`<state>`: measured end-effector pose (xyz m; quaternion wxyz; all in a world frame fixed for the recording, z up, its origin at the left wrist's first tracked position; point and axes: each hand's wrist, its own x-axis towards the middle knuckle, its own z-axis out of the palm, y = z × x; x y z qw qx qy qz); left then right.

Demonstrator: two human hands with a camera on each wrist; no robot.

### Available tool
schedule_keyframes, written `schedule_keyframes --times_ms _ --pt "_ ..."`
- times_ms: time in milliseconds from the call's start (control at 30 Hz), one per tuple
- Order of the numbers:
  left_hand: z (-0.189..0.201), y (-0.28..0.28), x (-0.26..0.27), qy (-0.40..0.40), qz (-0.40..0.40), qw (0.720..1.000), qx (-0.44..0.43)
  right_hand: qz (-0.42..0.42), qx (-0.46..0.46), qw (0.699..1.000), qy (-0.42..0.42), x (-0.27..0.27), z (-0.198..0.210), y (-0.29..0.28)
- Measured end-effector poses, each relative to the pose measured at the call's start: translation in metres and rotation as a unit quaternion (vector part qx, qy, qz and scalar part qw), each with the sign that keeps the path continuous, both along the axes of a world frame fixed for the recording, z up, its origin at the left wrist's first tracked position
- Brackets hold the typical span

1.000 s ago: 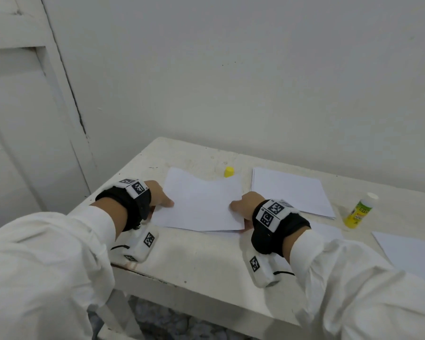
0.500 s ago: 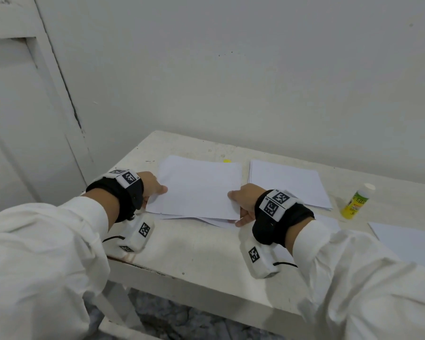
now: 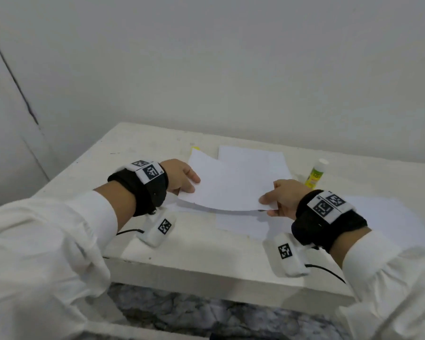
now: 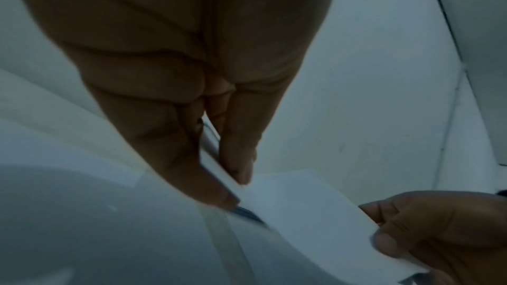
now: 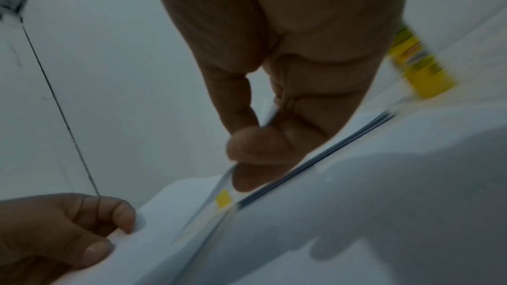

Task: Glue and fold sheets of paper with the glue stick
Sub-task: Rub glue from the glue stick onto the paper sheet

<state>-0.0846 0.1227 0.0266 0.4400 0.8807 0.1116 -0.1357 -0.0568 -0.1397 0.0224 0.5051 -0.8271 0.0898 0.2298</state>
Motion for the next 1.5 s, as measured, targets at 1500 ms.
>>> schedule_keyframes --times_ms 1500 --pt "-0.027 -0.078 0.007 0.054 -0.146 0.98 0.125 -0.015 -0.148 0.987 0.065 -0.016 -0.016 -0.073"
